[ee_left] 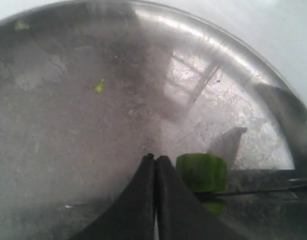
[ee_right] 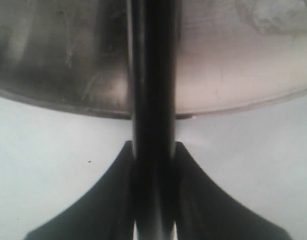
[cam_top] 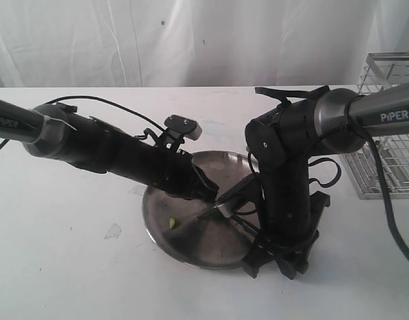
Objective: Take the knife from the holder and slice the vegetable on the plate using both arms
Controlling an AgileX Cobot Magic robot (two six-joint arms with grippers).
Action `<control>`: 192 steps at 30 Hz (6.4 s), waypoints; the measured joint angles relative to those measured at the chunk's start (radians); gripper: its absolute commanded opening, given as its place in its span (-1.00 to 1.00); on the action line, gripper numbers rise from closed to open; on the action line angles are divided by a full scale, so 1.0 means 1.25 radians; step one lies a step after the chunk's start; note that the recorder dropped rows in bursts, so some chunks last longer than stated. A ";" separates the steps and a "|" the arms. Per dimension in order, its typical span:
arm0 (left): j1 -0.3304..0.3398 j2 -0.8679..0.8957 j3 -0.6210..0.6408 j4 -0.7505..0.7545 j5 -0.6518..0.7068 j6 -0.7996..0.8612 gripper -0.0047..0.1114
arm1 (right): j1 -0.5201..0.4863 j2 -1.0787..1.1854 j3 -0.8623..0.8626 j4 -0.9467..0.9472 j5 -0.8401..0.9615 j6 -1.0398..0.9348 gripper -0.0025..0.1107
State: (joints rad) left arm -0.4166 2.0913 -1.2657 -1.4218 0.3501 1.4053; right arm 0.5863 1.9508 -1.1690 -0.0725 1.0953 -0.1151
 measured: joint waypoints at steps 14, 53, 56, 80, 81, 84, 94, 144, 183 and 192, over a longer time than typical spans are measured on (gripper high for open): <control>0.000 0.024 0.010 -0.050 0.041 -0.006 -0.92 | 0.000 0.000 0.000 -0.014 -0.002 0.015 -0.96; 0.000 0.000 0.051 -0.085 0.109 -0.008 -0.92 | 0.003 0.016 0.023 -0.102 0.059 0.012 -0.96; 0.000 -0.043 0.033 -0.060 0.089 -0.011 -0.92 | 0.001 0.018 0.009 -0.090 0.053 0.021 -0.96; 0.000 -0.244 0.219 0.118 -0.027 -0.105 -0.92 | -0.005 0.034 -0.103 0.086 0.036 -0.089 -0.96; 0.000 -0.242 0.223 0.118 -0.027 -0.105 -0.92 | -0.005 0.025 -0.105 0.087 0.037 -0.089 -0.96; 0.000 -0.229 0.230 0.120 -0.027 -0.105 -0.92 | -0.005 -0.002 -0.108 0.087 0.040 -0.089 -0.96; 0.000 -0.226 0.230 0.124 -0.071 0.012 -0.44 | -0.051 -0.009 -0.108 0.097 0.017 -0.083 -0.96; -0.039 -0.038 0.097 -0.086 -0.091 0.442 0.01 | -0.120 -0.058 -0.108 0.035 -0.158 0.036 -0.96; -0.041 -0.121 0.038 -0.171 -0.142 0.263 -0.92 | -0.186 -0.058 -0.108 0.033 -0.128 -0.607 -0.96; -0.040 -0.096 0.020 -0.183 -0.137 0.261 -0.92 | -0.186 -0.023 -0.108 0.077 -0.138 -0.667 -0.96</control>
State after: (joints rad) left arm -0.4663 1.9713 -1.2412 -1.6506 0.1785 1.7316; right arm 0.3536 1.9217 -1.3039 0.0240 0.9233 -0.9494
